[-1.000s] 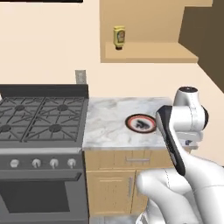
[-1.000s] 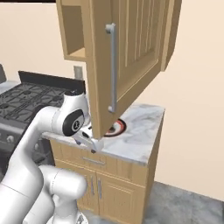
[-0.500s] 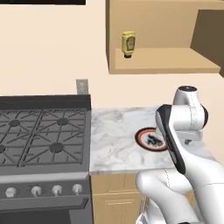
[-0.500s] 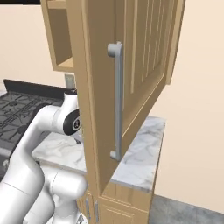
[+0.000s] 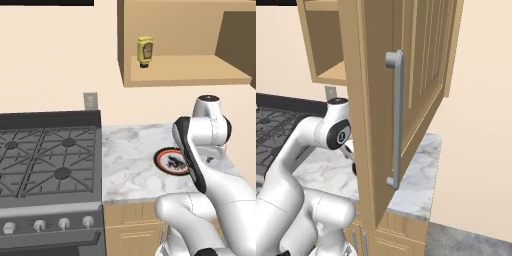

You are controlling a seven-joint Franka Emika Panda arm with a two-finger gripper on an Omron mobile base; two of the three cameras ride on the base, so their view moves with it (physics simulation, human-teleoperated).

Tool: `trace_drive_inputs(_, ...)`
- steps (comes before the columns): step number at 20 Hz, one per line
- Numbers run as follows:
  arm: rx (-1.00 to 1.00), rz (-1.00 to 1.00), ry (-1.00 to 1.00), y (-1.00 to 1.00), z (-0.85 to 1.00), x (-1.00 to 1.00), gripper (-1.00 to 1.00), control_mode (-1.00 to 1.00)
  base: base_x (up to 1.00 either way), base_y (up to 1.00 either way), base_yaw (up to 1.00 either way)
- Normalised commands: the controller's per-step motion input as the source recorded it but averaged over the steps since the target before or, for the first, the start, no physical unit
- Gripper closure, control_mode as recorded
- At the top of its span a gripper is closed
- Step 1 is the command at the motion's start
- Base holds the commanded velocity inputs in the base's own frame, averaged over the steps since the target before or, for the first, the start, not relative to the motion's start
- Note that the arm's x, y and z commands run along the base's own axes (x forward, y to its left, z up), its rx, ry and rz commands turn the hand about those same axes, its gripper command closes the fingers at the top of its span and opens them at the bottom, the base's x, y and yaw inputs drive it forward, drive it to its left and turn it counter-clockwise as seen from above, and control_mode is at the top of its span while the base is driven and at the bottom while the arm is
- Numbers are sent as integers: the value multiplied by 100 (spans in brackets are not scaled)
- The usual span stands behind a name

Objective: Move the hot dog bun to the plate on the dining table and place the condiment next to that plate. Then navigate to the fridge and take the sausage and place it on the plate as well.

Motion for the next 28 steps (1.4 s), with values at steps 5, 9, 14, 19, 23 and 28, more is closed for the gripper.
trace_drive_inputs(5, 0, 15, -51, 0, 96, -35, -100, -100, 0, 0, 0)
trace_drive_inputs(9, 0, 41, -36, 0, 85, -13, -100, -100, 0, 0, 0)
trace_drive_inputs(14, -2, 42, -31, 2, 60, 7, -100, -100, 0, 0, 0)
trace_drive_inputs(19, -16, 19, -10, 33, 93, 24, -100, -100, 0, 0, 0)
trace_drive_inputs(23, -24, 1, 0, 51, 100, 29, -100, -100, 0, 0, 0)
trace_drive_inputs(28, -10, 3, -3, 10, 77, 42, -100, -100, 0, 0, 0)
